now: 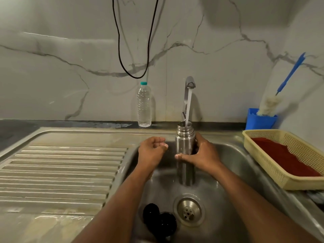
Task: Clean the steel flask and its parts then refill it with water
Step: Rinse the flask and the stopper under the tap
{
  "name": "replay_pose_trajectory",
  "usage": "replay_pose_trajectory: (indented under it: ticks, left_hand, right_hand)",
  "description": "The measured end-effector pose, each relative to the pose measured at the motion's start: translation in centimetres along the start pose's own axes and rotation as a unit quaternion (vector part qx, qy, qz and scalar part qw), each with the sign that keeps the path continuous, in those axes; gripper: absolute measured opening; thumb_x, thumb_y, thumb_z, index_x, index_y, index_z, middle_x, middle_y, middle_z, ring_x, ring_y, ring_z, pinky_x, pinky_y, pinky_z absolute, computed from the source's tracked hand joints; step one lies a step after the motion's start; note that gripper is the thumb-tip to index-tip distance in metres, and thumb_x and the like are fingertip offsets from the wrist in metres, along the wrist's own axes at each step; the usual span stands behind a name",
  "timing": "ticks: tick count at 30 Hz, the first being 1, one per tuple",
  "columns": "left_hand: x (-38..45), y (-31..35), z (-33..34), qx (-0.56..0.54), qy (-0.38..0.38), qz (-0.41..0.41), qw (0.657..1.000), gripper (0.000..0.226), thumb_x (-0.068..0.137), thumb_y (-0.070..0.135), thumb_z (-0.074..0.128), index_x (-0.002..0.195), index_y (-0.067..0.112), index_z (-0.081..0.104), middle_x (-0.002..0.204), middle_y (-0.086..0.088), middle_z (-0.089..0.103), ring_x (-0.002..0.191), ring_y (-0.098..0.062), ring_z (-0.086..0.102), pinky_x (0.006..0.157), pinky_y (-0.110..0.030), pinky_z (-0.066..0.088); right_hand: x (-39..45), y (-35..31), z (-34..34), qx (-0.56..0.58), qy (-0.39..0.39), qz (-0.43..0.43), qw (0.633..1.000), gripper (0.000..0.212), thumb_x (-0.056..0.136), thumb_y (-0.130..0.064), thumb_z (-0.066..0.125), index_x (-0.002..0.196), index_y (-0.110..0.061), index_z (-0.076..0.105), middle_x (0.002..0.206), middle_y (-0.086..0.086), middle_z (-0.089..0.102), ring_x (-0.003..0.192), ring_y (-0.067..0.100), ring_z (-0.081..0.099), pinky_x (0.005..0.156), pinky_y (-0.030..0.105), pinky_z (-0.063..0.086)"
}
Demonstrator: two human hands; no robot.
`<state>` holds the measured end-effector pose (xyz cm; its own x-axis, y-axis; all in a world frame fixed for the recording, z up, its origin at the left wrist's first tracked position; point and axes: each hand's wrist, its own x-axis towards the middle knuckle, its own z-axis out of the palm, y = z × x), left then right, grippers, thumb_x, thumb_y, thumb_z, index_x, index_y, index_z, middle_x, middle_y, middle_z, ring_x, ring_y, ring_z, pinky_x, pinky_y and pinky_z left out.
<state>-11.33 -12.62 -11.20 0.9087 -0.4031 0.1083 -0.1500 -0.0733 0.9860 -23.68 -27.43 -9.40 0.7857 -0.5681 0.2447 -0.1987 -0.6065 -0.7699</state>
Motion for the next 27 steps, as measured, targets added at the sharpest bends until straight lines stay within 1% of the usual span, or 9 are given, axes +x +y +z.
replay_pose_trajectory:
  ticks: [3, 7, 10, 13, 16, 18, 22, 24, 27]
  left_hand:
    - [0.0, -0.3, 0.0, 0.011, -0.003, 0.000, 1.000, 0.020, 0.096, 0.017, 0.073, 0.115, 0.024, 0.072, 0.102, 0.001, 0.077, 0.098, -0.015, 0.073, 0.076, -0.026, 0.054]
    - [0.1, -0.3, -0.1, 0.019, 0.003, -0.009, 1.000, 0.019, 0.096, 0.016, 0.072, 0.113, 0.023, 0.073, 0.102, 0.001, 0.077, 0.099, -0.016, 0.073, 0.082, -0.032, 0.058]
    - [0.1, -0.3, 0.1, 0.024, 0.006, -0.009, 1.000, 0.018, 0.096, 0.015, 0.072, 0.113, 0.023, 0.073, 0.101, 0.001, 0.077, 0.098, -0.016, 0.073, 0.088, -0.035, 0.059]
    - [0.3, -0.4, 0.1, 0.023, 0.012, -0.015, 1.000, 0.019, 0.096, 0.014, 0.071, 0.114, 0.023, 0.073, 0.103, 0.001, 0.076, 0.099, -0.016, 0.072, 0.088, -0.036, 0.059]
    - [0.3, -0.7, 0.0, 0.023, 0.018, -0.025, 0.999, 0.019, 0.094, 0.013, 0.070, 0.110, 0.023, 0.072, 0.101, -0.001, 0.076, 0.098, -0.020, 0.074, 0.084, -0.036, 0.060]
    - [0.3, -0.8, 0.0, 0.027, 0.026, -0.033, 0.999, 0.019, 0.092, 0.014, 0.069, 0.106, 0.027, 0.072, 0.100, 0.000, 0.077, 0.098, -0.022, 0.074, 0.089, -0.042, 0.061]
    - [0.1, -0.8, 0.1, 0.033, 0.038, -0.033, 0.998, 0.022, 0.089, 0.011, 0.066, 0.100, 0.030, 0.071, 0.098, 0.002, 0.075, 0.095, -0.019, 0.072, 0.093, -0.044, 0.061]
    - [-0.2, -0.5, 0.0, 0.032, 0.047, -0.044, 0.997, 0.025, 0.088, 0.008, 0.066, 0.099, 0.030, 0.069, 0.098, 0.002, 0.074, 0.094, -0.018, 0.071, 0.092, -0.043, 0.062]
    - [-0.2, -0.4, 0.1, 0.033, 0.057, -0.057, 0.996, 0.023, 0.084, 0.009, 0.066, 0.092, 0.031, 0.066, 0.097, 0.002, 0.074, 0.093, -0.021, 0.072, 0.091, -0.045, 0.062]
  right_hand:
    - [-0.2, -0.1, 0.2, 0.009, 0.030, 0.015, 0.999, 0.086, 0.065, -0.044, 0.097, 0.135, -0.030, 0.050, 0.129, -0.005, 0.067, 0.103, 0.013, 0.064, 0.091, 0.033, 0.055]
    - [-0.3, -0.1, 0.1, -0.034, -0.009, -0.003, 0.999, 0.086, 0.063, -0.049, 0.096, 0.135, -0.032, 0.051, 0.129, -0.005, 0.069, 0.106, 0.015, 0.067, 0.092, 0.035, 0.057]
    - [-0.3, -0.2, -0.2, -0.035, 0.023, 0.013, 0.999, 0.085, 0.066, -0.051, 0.094, 0.136, -0.031, 0.050, 0.130, -0.002, 0.068, 0.109, 0.018, 0.068, 0.091, 0.036, 0.057]
    - [-0.3, -0.5, -0.4, -0.091, -0.004, -0.020, 0.996, 0.083, 0.065, -0.056, 0.093, 0.134, -0.034, 0.051, 0.125, -0.005, 0.070, 0.102, 0.015, 0.068, 0.085, 0.032, 0.057]
    - [-0.7, -0.7, -1.5, -0.084, -0.002, -0.004, 0.996, 0.086, 0.068, -0.053, 0.090, 0.141, -0.034, 0.049, 0.128, -0.003, 0.069, 0.095, 0.013, 0.062, 0.080, 0.028, 0.050]
    - [-0.9, -1.1, -2.1, -0.136, -0.002, -0.011, 0.991, 0.091, 0.070, -0.053, 0.088, 0.147, -0.031, 0.046, 0.132, 0.002, 0.067, 0.096, 0.016, 0.059, 0.080, 0.028, 0.047]
    - [-1.3, -2.2, -3.6, -0.323, -0.136, -0.030, 0.936, 0.092, 0.072, -0.060, 0.084, 0.149, -0.033, 0.042, 0.134, 0.000, 0.061, 0.102, 0.016, 0.058, 0.081, 0.032, 0.048]
    - [-1.5, -3.0, -3.8, -0.402, -0.230, -0.018, 0.886, 0.080, 0.070, -0.055, 0.086, 0.139, -0.035, 0.049, 0.125, -0.003, 0.062, 0.099, 0.014, 0.056, 0.078, 0.031, 0.045]
    - [-1.7, -4.3, -3.4, -0.501, -0.330, 0.036, 0.799, 0.075, 0.065, -0.042, 0.091, 0.130, -0.033, 0.056, 0.112, -0.003, 0.062, 0.097, 0.017, 0.058, 0.081, 0.035, 0.051]
